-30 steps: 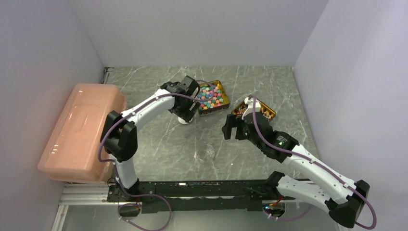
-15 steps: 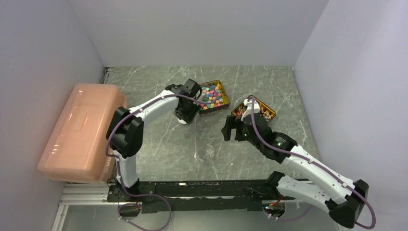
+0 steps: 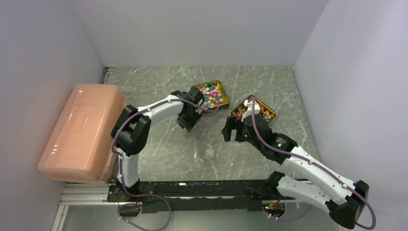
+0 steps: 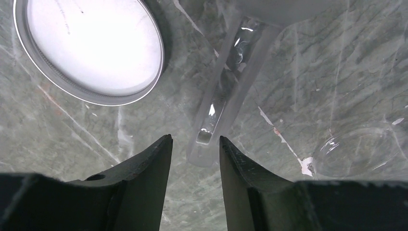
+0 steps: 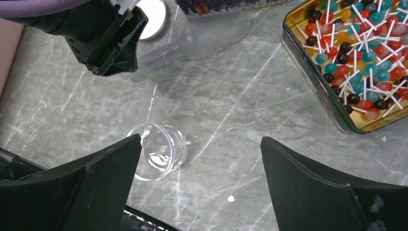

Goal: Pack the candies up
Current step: Pick up the spatula from the center of the board.

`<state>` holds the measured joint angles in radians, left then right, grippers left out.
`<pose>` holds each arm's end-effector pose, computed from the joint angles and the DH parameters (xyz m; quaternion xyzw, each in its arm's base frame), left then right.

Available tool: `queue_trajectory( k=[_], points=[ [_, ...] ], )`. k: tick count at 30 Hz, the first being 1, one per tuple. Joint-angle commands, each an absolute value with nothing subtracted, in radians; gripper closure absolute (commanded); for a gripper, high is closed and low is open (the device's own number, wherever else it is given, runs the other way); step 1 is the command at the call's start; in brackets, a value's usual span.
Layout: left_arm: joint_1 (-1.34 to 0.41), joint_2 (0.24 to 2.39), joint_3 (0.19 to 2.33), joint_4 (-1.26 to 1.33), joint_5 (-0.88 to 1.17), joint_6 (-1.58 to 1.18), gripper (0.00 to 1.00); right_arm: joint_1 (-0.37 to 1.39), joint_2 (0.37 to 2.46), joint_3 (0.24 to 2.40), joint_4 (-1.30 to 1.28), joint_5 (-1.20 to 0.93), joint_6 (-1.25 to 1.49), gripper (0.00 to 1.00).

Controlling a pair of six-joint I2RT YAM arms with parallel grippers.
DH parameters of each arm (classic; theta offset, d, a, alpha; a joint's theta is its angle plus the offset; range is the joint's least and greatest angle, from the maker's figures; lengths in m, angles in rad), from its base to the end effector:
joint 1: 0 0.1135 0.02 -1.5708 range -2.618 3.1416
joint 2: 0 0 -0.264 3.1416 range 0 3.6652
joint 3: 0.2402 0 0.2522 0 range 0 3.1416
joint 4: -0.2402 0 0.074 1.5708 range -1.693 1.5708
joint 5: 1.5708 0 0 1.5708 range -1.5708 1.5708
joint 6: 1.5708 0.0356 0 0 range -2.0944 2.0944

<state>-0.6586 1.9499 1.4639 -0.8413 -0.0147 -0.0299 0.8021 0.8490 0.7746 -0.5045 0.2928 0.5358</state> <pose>0.3078 -0.2375 0.1910 0.3061 0.9442 -0.0341 0.1168 0.1358 0.1257 0.2942 -0.0467 0.8716 0.1913 0.4489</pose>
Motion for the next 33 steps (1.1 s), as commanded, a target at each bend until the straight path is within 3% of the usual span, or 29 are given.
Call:
queue_trajectory(
  k=[1, 17, 23, 33],
  points=[
    [-0.667, 1.961, 1.476, -0.821, 0.002, -0.032, 0.54, 0.806, 0.837, 0.764, -0.465, 0.284, 0.554, 0.01],
    [-0.676, 2.013, 1.481, -0.815, 0.002, -0.031, 0.71, 0.805, 0.835, 0.760, -0.472, 0.285, 0.548, 0.01],
    [-0.681, 2.017, 1.473, -0.813, 0.003, -0.033, 1.00, 0.806, 0.834, 0.763, -0.476, 0.285, 0.545, 0.01],
    [-0.682, 1.927, 1.437, -0.794, 0.067, -0.051, 1.00, 0.805, 0.807, 0.763, -0.485, 0.272, 0.555, 0.01]
  ],
)
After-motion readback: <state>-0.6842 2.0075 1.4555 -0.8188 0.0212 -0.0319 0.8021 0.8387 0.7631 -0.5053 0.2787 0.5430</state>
